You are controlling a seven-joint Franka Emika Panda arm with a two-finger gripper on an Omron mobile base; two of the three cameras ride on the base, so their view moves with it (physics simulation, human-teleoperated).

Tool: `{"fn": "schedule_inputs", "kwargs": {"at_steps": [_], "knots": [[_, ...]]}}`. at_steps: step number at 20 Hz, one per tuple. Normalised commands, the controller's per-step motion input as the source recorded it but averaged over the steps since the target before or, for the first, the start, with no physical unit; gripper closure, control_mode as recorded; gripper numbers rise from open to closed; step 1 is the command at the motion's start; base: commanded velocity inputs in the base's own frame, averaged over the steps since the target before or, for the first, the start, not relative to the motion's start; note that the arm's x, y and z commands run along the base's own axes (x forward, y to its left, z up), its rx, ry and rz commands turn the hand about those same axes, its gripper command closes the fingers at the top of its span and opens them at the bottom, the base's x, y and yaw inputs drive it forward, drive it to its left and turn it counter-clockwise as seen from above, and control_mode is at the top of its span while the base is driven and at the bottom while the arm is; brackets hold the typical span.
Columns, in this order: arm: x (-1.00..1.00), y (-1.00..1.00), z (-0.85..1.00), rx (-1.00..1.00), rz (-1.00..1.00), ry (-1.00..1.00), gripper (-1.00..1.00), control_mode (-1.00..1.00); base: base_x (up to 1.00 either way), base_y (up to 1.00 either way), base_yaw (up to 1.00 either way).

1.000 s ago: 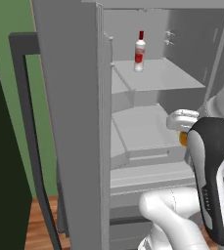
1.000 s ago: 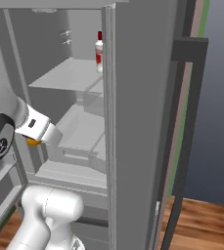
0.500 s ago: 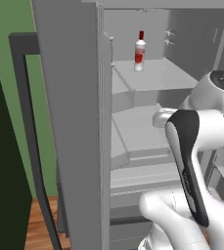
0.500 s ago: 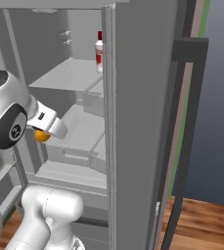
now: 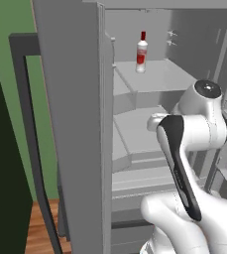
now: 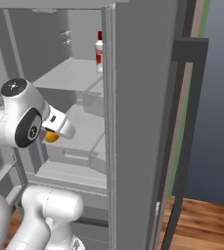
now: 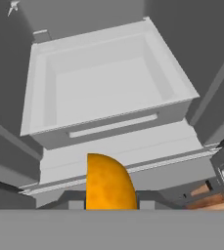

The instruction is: Place the liquor on the top shelf of the fridge to keep it out of children's reach, and place the orange and apple on lower shelves for easy access.

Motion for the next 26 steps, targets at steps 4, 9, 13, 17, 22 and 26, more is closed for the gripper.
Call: {"fn": "schedule_inputs", "kwargs": {"at_steps": [4, 9, 13, 17, 22, 26], "knots": [[0.43, 0.00, -0.45, 0.00, 0.00, 0.00, 1.00, -1.00, 0.00, 0.00, 0.00], [0.47, -0.02, -0.46, 0.00, 0.00, 0.00, 1.00, -1.00, 0.00, 0.00, 0.00], [0.51, 0.00, -0.43, 0.00, 0.00, 0.00, 1.00, -1.00, 0.00, 0.00, 0.00], [0.58, -0.04, -0.36, 0.00, 0.00, 0.00, 1.00, -1.00, 0.00, 0.00, 0.00], [0.63, -0.05, -0.29, 0.00, 0.00, 0.00, 1.00, -1.00, 0.00, 0.00, 0.00], [0.65, -0.04, -0.24, 0.00, 0.00, 0.00, 1.00, -1.00, 0.00, 0.00, 0.00]]}}
